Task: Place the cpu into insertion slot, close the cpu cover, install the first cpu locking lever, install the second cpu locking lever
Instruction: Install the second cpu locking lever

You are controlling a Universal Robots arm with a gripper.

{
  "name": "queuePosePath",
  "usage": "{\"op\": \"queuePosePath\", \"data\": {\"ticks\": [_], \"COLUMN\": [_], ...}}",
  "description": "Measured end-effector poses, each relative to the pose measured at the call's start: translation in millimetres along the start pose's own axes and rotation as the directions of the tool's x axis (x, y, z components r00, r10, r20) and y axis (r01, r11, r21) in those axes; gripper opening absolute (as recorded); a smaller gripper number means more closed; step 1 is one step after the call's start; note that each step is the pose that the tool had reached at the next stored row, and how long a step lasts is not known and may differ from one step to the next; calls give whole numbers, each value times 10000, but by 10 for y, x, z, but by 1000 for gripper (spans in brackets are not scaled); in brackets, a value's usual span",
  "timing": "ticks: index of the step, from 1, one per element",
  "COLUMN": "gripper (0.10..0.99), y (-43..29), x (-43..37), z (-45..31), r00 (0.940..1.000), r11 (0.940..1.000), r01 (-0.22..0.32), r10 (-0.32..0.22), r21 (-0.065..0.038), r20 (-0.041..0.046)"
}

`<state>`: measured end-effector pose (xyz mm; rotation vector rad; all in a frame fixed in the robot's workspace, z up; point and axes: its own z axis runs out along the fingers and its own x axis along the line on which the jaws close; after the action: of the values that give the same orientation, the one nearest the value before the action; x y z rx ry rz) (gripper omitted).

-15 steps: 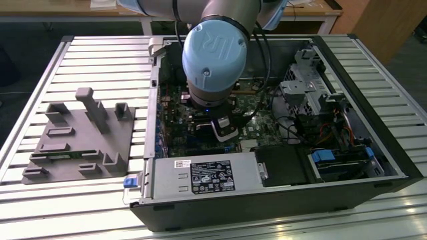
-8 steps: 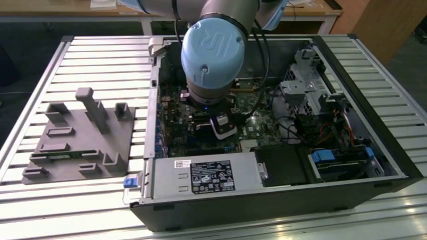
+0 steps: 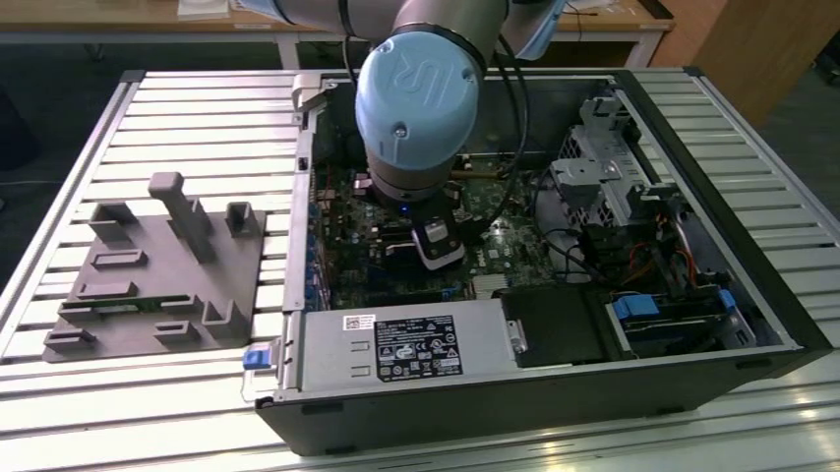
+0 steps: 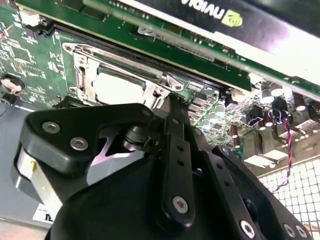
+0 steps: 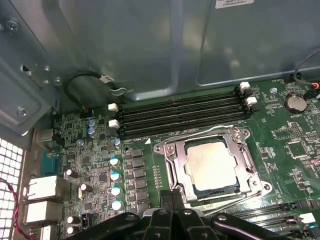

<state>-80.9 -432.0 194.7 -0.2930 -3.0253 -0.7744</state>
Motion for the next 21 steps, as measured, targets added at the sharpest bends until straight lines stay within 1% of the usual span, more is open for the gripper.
{"op": "queuePosePath", "data": {"ticks": [3,5,11,13,15,21], "gripper": [106,106,106,106,106,106], "y": [4,17,100,116,125,160], "x": [1,2,11,11,9,6], "z": [-7,-30,-184,-212,-226,-291], "r00": [10000,10000,10000,10000,10000,10000], "r11": [10000,10000,10000,10000,10000,9992], "r01": [-1,-1,-1,-2,-5,-19], "r10": [1,1,1,2,5,15], "r21": [11,13,14,26,80,406], "r20": [2,3,3,6,22,94]}}
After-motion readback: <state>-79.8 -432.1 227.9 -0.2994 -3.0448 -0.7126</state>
